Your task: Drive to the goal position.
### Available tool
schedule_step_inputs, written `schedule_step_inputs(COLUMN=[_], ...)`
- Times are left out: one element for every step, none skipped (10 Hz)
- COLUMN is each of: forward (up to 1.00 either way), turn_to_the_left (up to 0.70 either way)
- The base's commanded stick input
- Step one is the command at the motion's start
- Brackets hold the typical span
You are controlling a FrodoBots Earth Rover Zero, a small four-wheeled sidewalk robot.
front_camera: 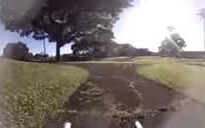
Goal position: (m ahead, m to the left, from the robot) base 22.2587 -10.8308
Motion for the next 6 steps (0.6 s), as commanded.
schedule_step_inputs(forward=[0.7, 0.7, 0.7, 0.7, 0.7, 0.7], turn_to_the_left=[0.0, 0.0, 0.0, 0.0, 0.0, 0.0])
